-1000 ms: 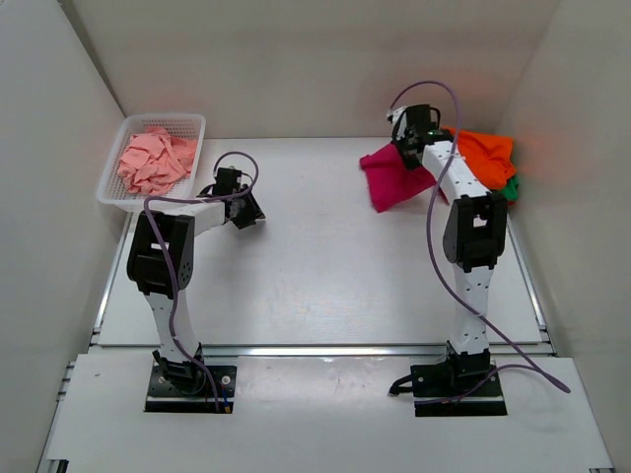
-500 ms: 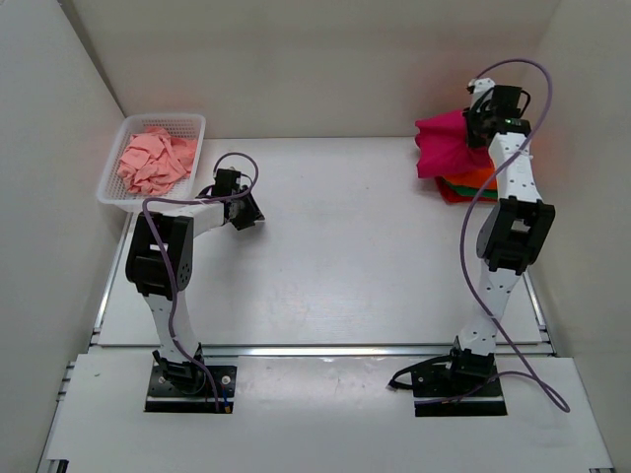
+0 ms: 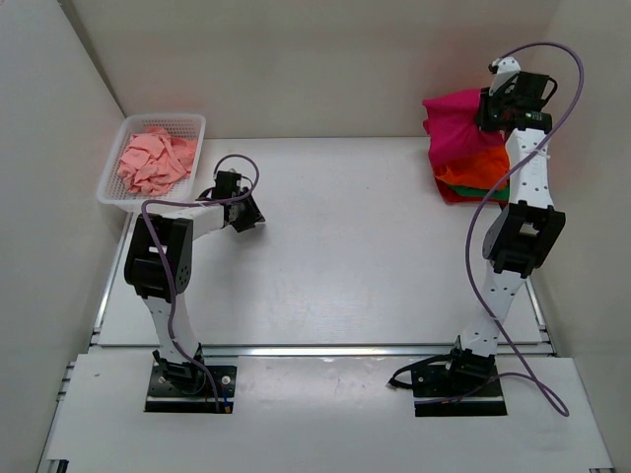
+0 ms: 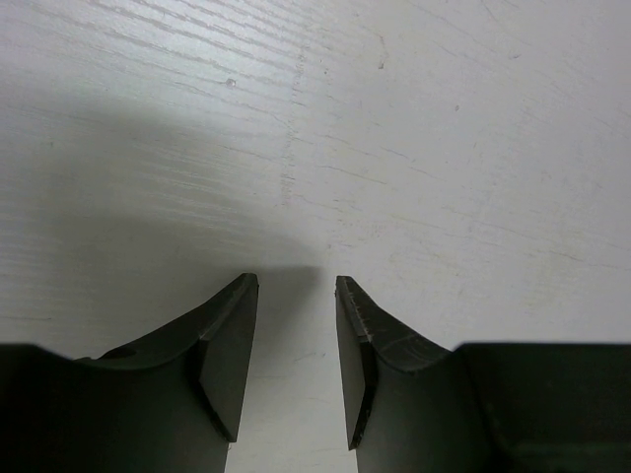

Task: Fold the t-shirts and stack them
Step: Put the neatly folded tshirt into the corner of the board with the right arm

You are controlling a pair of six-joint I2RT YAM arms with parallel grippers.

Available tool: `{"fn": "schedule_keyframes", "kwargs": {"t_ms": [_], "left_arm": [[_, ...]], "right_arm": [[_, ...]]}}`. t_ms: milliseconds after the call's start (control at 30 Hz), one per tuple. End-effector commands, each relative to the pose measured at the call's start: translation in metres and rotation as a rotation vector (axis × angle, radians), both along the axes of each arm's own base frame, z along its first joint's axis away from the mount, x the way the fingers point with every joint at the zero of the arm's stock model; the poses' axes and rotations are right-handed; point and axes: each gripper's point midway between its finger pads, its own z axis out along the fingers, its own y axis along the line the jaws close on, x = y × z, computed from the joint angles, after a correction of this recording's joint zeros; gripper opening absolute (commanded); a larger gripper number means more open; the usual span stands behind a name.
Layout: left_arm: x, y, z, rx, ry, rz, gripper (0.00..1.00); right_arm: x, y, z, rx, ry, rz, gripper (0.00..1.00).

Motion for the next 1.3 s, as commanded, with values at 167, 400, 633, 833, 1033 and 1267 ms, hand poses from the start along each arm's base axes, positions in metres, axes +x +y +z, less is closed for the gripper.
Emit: {"fn": "schedule_keyframes", "kwargs": {"t_ms": [167, 400, 633, 833, 1033, 1267], "left_arm": [[-0.016, 0.001, -0.001, 0.018, 0.036, -0.016, 0.5], [-0.019, 0.006, -0.006, 0.03, 0.05, -0.017, 0.5], [-0.024, 0.003, -0.012, 0.032, 0.071, -0.027, 0.5], [-0.029, 0.005, -0.016, 0.054, 0.09, -0.036, 0.51], [-0.032, -0.001, -0.018, 0.054, 0.099, -0.047, 0.51], [-0.046, -0.015, -0.019, 0.032, 0.117, -0.075, 0.52]], "right_arm": [[-0.01, -0.01, 0.046, 0.014, -0.122, -0.009, 0.0], [-0.01, -0.045, 0.011, 0.054, -0.025, -0.052, 0.0], [0.012, -0.061, -0.045, 0.028, 0.02, -0.074, 0.0], [0.036, -0.069, -0.087, 0.035, 0.057, -0.072, 0.07], [0.047, -0.082, -0.064, -0.044, -0.022, -0.167, 0.59], [0.027, -0.081, 0.021, -0.121, -0.136, -0.248, 0.84]]}}
